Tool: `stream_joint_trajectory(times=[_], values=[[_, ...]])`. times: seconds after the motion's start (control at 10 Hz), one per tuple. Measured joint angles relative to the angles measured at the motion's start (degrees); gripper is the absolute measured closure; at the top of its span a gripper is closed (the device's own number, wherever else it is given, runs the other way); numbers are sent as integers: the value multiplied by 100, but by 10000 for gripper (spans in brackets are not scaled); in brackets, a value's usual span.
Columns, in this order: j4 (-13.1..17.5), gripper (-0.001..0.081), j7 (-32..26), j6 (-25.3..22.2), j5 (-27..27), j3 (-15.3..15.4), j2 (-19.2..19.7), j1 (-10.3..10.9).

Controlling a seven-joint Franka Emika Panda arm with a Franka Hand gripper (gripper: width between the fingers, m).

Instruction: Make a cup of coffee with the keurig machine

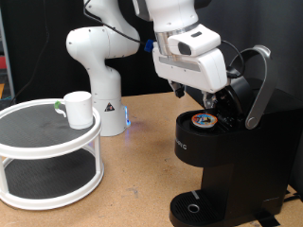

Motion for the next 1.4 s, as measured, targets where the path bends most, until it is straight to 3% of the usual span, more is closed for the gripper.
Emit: stream_joint_trajectory(times=[0.4, 0.8, 1.4], values=[[10, -2, 209, 305, 808, -179, -39, -27], [490, -2, 187, -563, 1158, -610, -206, -113], [888, -2, -189, -1268, 1075, -927, -309, -204]])
